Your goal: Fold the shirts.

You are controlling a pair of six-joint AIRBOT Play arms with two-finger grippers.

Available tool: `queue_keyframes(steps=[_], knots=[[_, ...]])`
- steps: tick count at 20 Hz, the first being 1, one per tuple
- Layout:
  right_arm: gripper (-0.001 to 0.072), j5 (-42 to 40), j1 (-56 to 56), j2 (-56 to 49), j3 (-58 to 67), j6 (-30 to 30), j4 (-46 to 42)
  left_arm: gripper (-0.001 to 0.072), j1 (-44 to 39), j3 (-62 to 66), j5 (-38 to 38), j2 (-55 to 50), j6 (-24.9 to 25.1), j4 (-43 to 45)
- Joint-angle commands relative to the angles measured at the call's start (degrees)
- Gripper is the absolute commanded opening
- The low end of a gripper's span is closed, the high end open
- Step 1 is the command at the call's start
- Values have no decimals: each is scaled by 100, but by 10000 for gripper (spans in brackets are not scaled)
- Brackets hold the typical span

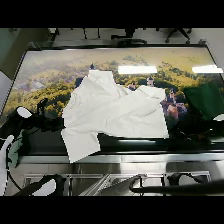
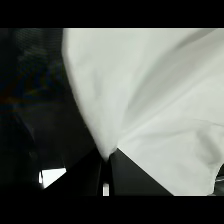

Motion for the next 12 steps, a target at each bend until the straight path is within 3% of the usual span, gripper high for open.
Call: queue_keyframes(steps=[1,8,9,10,12], knots=[[375,-127,-2,-450,-83,-232,144,13,0,7,-2,4,-4,0],[365,-411,564,-1049,-81,-828,1108,13,0,7,-4,4,-4,-11],[248,-520,715,-1064,-72,-831,1156,13,0,7,-4,4,-2,-66],[70,-612,804,-1062,-50,-890,1257,13,0,7,-7,4,2,-166],[27,-514,866,-1029,160,-1023,1687,13,0,13,-7,4,105,-396]])
